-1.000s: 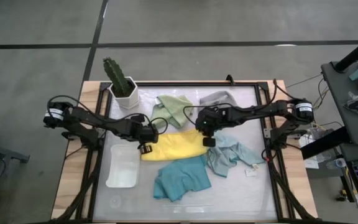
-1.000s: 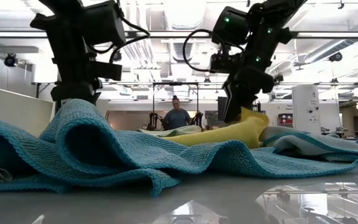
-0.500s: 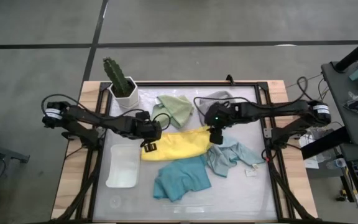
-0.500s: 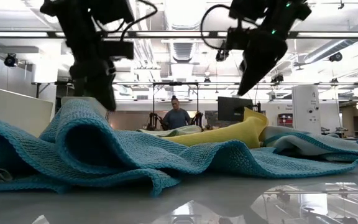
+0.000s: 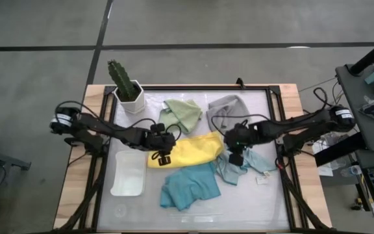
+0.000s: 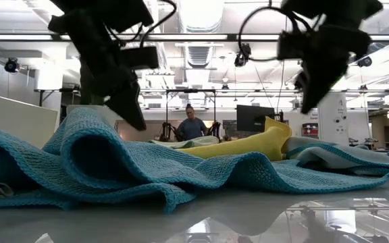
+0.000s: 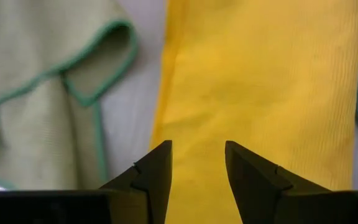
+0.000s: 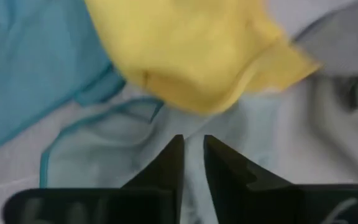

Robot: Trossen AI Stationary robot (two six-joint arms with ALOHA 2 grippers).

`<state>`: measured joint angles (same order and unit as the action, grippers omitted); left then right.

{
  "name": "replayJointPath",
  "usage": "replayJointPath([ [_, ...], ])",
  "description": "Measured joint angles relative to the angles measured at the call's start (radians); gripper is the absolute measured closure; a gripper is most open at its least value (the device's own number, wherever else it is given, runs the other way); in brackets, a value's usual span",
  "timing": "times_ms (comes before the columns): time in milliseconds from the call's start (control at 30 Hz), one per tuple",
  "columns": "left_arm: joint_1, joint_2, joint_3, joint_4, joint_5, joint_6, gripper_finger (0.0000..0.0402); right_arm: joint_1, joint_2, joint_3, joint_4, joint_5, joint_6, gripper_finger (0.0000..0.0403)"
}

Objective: Fold microfiber towels
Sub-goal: Fold the yellow microfiber towel

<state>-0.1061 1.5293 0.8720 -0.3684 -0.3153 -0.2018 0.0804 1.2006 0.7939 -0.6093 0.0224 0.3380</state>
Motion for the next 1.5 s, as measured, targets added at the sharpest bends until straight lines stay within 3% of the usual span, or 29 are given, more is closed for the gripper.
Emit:
replayJointPath([
  [133,-0.002,0.058,-0.001,0.028,0.001,-0.001,0.0268,0.024,0.006,-0.091,0.068,0.001,0.080,0.0391],
  [467,-0.001,0.179,0.001,0.052,-0.005,-0.005,0.0268,0.010,0.011,-0.247,0.137,0.043,0.168,0.0394],
  [733,0.000,0.171,0.001,-0.023,-0.010,-0.028,0.0268,-0.043,0.010,-0.236,-0.004,0.164,0.136,0.0394],
  [1000,0.000,0.149,-0.003,-0.074,-0.019,-0.053,0.0268,-0.099,0.011,-0.178,-0.074,0.220,0.042,0.0394],
  [1300,0.000,0.148,-0.008,-0.112,-0.036,-0.082,0.0268,-0.101,-0.012,-0.063,-0.072,0.161,0.013,0.0378],
  [1500,0.000,0.148,-0.009,-0.112,-0.036,-0.083,0.0268,-0.085,-0.012,-0.104,0.244,-0.030,-0.017,0.0315],
])
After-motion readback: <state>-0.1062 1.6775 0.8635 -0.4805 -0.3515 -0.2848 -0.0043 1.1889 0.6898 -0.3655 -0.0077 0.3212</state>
